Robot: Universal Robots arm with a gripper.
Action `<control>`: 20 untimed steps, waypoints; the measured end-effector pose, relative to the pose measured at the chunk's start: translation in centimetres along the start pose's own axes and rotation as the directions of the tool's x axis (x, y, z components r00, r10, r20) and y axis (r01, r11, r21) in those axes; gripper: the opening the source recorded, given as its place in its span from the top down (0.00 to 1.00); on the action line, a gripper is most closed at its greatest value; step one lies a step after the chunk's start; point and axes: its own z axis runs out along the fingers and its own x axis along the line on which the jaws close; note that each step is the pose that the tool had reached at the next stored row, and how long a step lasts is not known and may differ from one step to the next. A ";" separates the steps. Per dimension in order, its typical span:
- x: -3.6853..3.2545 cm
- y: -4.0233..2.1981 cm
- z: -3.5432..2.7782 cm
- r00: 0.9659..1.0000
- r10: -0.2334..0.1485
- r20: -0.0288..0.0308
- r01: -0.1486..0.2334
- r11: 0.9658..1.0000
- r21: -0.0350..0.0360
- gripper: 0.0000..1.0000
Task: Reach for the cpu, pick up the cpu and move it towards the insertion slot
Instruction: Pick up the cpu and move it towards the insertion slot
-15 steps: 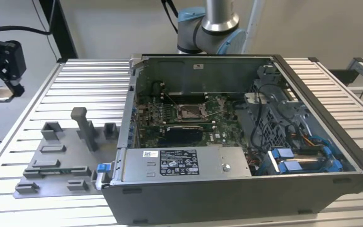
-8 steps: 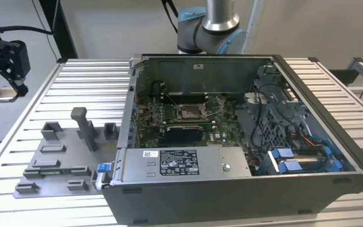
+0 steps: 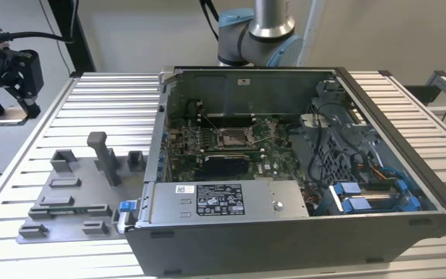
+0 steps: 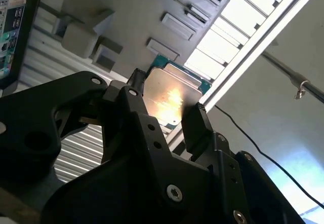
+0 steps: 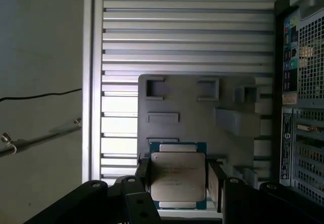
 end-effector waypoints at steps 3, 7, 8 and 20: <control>-0.37 0.00 0.00 1.000 0.000 0.000 0.000 1.000 0.000 1.00; -0.85 0.01 0.00 1.000 0.000 0.000 0.000 1.000 0.000 1.00; -0.97 0.01 0.00 1.000 0.000 0.000 0.000 1.000 0.000 1.00; -2.53 0.01 0.00 1.000 0.000 0.000 0.000 1.000 0.000 1.00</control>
